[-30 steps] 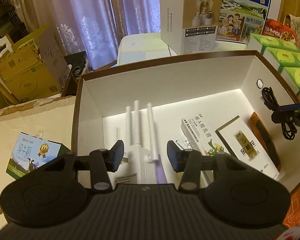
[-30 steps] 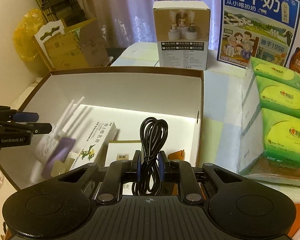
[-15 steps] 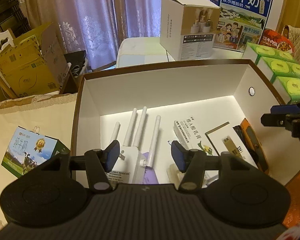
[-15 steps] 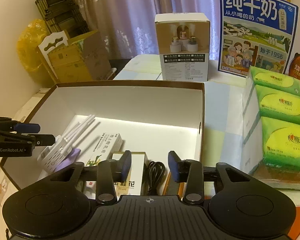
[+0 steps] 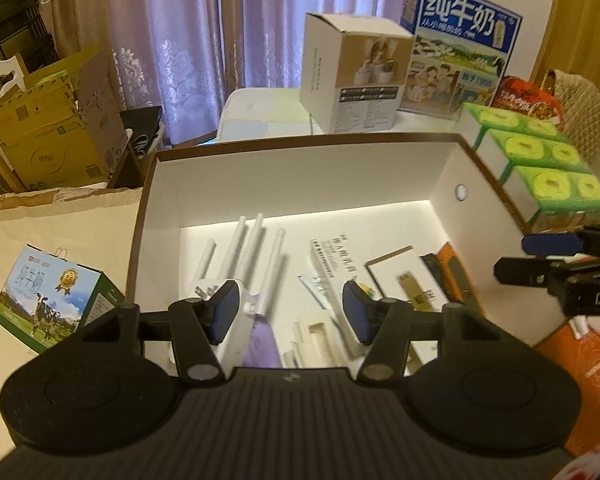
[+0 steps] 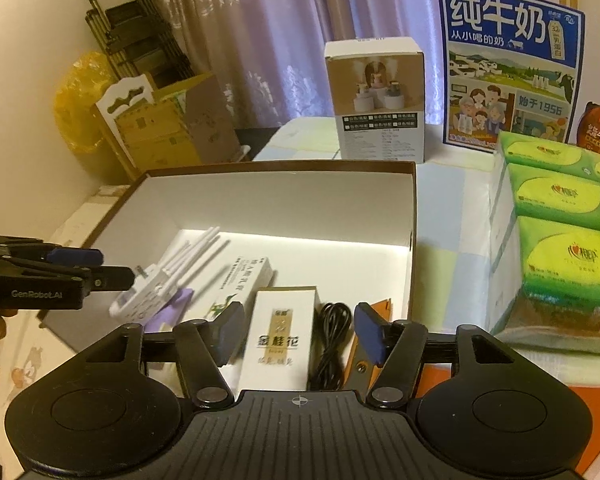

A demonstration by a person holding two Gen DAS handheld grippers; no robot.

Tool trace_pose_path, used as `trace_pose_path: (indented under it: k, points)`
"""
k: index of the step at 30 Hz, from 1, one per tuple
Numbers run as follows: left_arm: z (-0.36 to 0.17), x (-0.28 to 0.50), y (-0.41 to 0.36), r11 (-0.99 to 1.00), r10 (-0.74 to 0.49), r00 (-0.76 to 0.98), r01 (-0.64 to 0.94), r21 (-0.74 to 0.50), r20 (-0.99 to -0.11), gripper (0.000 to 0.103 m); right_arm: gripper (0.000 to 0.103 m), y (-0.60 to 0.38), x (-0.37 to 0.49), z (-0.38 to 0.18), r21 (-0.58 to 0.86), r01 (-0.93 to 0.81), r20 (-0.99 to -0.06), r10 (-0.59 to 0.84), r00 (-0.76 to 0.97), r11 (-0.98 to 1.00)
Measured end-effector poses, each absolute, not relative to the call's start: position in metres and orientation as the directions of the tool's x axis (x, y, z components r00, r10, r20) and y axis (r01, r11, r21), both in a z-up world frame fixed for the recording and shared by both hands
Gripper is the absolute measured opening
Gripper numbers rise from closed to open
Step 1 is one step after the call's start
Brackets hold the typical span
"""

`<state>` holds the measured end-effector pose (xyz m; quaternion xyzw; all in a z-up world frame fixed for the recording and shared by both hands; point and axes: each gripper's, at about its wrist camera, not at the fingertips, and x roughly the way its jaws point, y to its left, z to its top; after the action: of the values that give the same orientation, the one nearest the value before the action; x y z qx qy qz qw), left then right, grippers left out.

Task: Organize rigid objects
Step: 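Open both grippers to drop the extender and cable into the brown box, then move both grippers back from the brown box toward the bottle and clear box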

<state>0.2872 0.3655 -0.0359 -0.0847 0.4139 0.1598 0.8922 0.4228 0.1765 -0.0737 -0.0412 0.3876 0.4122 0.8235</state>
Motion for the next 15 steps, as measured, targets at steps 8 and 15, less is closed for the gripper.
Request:
trace_pose_path:
  k: [8, 15]
  points:
    - [-0.023, 0.270, 0.328, 0.942, 0.173, 0.639, -0.330, -0.064, -0.749, 0.053, 0.063, 0.148, 0.395, -0.061, 0.278, -0.711, -0.646, 0.673, 0.359, 0.646]
    - [-0.022, 0.256, 0.286, 0.954, 0.109, 0.654, -0.279, -0.105, -0.749, 0.053, 0.064, 0.111, 0.374, -0.060, 0.297, -0.688, -0.647, 0.669, 0.365, 0.662]
